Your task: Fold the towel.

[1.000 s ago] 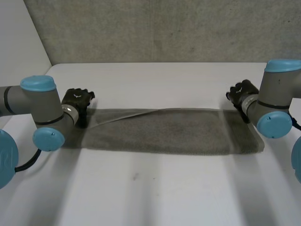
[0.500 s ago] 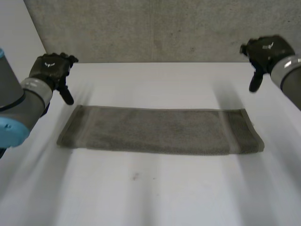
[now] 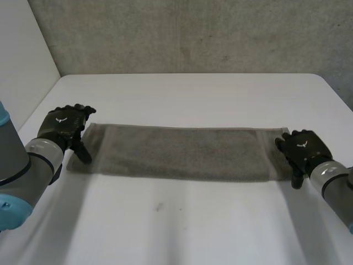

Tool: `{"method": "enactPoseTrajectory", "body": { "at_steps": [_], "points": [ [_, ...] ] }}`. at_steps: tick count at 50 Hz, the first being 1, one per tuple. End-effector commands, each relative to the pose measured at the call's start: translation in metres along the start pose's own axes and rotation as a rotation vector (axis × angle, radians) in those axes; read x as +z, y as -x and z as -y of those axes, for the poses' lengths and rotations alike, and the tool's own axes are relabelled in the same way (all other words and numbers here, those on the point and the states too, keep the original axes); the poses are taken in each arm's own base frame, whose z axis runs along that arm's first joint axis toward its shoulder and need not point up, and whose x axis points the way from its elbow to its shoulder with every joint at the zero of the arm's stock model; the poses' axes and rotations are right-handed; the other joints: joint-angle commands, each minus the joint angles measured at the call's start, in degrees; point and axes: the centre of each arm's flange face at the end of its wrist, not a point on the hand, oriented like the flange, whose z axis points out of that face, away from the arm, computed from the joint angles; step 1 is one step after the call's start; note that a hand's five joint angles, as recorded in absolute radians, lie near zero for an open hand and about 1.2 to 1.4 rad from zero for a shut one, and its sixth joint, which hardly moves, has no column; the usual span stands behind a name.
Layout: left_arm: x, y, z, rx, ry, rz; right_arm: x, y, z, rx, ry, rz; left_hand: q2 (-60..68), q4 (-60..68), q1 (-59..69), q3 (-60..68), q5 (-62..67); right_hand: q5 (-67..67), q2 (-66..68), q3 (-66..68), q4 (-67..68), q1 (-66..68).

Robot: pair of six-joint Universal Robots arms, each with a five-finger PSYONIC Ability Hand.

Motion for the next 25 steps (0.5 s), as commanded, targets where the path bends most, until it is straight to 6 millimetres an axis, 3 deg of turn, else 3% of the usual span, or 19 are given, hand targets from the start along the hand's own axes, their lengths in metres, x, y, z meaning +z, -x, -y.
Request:
{"method": "enactPoseTrajectory", "body": {
  "at_steps": [1,2,4,5,6,7,10,12,13,15,16,17,18,20,25],
  "points": [
    [0.000,-0.001,-0.002,-0.001,-0.018,0.001,0.017,0.004,-0.019,-0.035,0.040,0.004,0.5,0.5,-0.1,0.4,-2.0,16.0,16.6,16.4,16.0,16.1],
    [0.000,-0.001,-0.003,-0.001,-0.018,0.001,0.017,0.004,-0.019,-0.035,0.040,0.004,0.5,0.5,-0.1,0.4,-2.0,16.1,16.7,16.5,16.1,16.2],
    [0.000,-0.001,-0.003,-0.001,-0.019,0.001,0.024,-0.005,-0.024,-0.030,0.050,-0.019,0.5,0.5,-0.1,0.4,-2.0,41.5,42.1,41.9,41.5,41.6],
    [-0.001,-0.001,-0.004,-0.001,-0.018,0.001,0.024,-0.006,-0.024,-0.030,0.050,-0.019,0.5,0.5,-0.1,0.3,-2.1,41.6,42.3,42.0,41.7,41.7],
    [-0.001,-0.002,-0.005,-0.001,-0.017,-0.001,0.026,-0.012,-0.026,-0.026,0.055,-0.035,0.5,0.5,-0.1,0.3,-2.1,58.5,59.1,58.9,58.5,58.6],
    [-0.001,-0.002,-0.005,-0.001,-0.017,-0.001,0.029,-0.019,-0.028,-0.025,0.058,-0.057,0.5,0.5,-0.1,0.3,-2.1,64.1,64.7,64.5,64.1,64.2],
    [-0.002,-0.003,-0.005,0.000,-0.015,-0.004,0.031,-0.032,-0.029,-0.024,0.065,-0.093,0.5,0.5,-0.1,0.3,-2.1,64.1,64.8,64.5,64.2,64.2],
    [-0.002,-0.003,-0.004,0.000,-0.019,-0.005,0.031,-0.066,-0.036,-0.021,0.101,-0.192,0.5,0.5,-0.1,0.4,-2.0,64.1,64.8,64.5,64.2,64.2],
    [-0.002,-0.004,-0.004,0.000,-0.019,-0.007,0.031,-0.066,-0.036,-0.021,0.101,-0.193,0.5,0.5,-0.1,0.3,-2.1,64.1,64.8,64.5,64.2,64.2],
    [-0.002,-0.003,-0.003,0.002,-0.023,-0.005,0.026,-0.111,-0.037,-0.036,0.108,-0.313,0.5,0.5,-0.1,0.4,-2.0,64.1,64.8,64.5,64.2,64.2],
    [-0.003,-0.001,0.002,0.001,-0.038,0.001,0.026,-0.111,-0.037,-0.037,0.108,-0.313,0.5,0.5,-0.1,0.3,-2.1,64.1,64.8,64.5,64.2,64.2],
    [-0.003,-0.001,0.002,0.001,-0.038,0.001,0.024,-0.129,-0.039,-0.058,0.115,-0.355,0.5,0.5,-0.1,0.3,-2.1,64.1,64.8,64.5,64.2,64.2],
    [-0.005,0.001,0.008,0.001,-0.059,0.006,0.024,-0.129,-0.039,-0.058,0.115,-0.355,0.5,0.5,-0.1,0.4,-2.0,64.1,64.8,64.5,64.2,64.2],
    [-0.007,0.002,0.014,0.001,-0.079,0.009,0.023,-0.150,-0.041,-0.124,0.140,-0.401,0.5,0.5,-0.1,0.4,-2.0,64.1,64.8,64.5,64.2,64.2],
    [-0.009,0.006,0.038,0.006,-0.157,0.021,0.024,-0.163,-0.027,-0.216,0.137,-0.415,0.5,0.5,-0.1,0.3,-2.1,64.1,64.8,64.5,64.2,64.2]
  ]
}}
